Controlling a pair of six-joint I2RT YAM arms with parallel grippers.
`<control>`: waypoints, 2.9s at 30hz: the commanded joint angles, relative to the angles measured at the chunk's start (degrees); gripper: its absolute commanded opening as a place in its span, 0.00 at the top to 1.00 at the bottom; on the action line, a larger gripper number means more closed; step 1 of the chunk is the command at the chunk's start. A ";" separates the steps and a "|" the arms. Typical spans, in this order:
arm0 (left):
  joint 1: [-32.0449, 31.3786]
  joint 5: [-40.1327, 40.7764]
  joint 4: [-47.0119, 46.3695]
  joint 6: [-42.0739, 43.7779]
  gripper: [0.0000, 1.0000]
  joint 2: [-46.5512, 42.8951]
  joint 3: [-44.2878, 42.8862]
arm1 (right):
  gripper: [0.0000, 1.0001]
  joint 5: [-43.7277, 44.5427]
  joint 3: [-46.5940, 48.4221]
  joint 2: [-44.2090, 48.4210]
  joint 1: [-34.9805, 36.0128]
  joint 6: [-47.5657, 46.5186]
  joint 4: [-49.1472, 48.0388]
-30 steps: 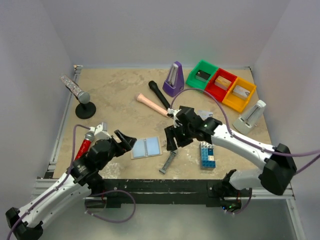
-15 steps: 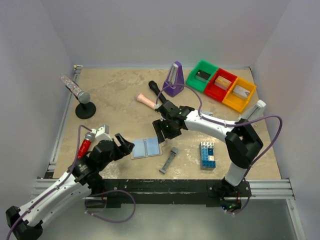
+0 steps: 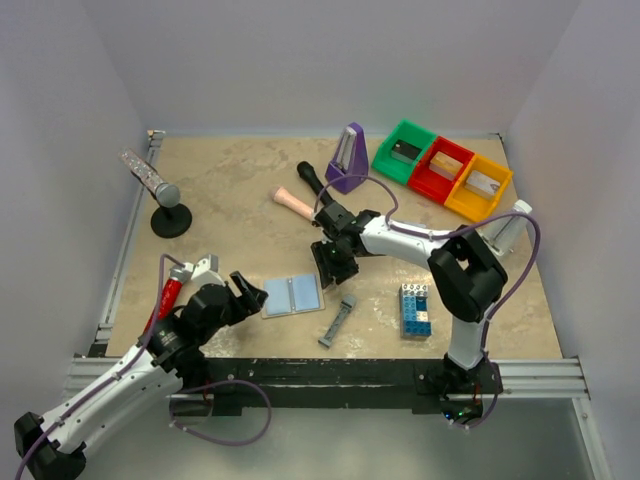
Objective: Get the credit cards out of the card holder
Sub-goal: Remove the credit card from the card holder.
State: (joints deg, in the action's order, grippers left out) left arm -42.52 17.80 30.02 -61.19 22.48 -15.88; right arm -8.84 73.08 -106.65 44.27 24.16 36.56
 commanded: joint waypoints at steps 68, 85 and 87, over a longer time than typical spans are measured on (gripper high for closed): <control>0.07 -5.06 -23.96 2.21 0.32 25.51 2.52 | 1.00 -10.32 -7.95 7.16 0.46 2.91 -6.67; 0.07 -14.02 -37.39 4.67 0.34 29.29 4.89 | 1.00 -13.66 -7.95 5.93 0.55 3.08 -7.99; 0.07 -14.99 -39.42 5.11 0.35 28.33 5.33 | 1.00 -13.66 -7.95 6.02 0.55 2.91 -7.99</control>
State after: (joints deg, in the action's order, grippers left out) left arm -42.50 7.44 -1.96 -57.78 51.62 -11.97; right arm -20.32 64.88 -100.95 44.36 27.20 30.57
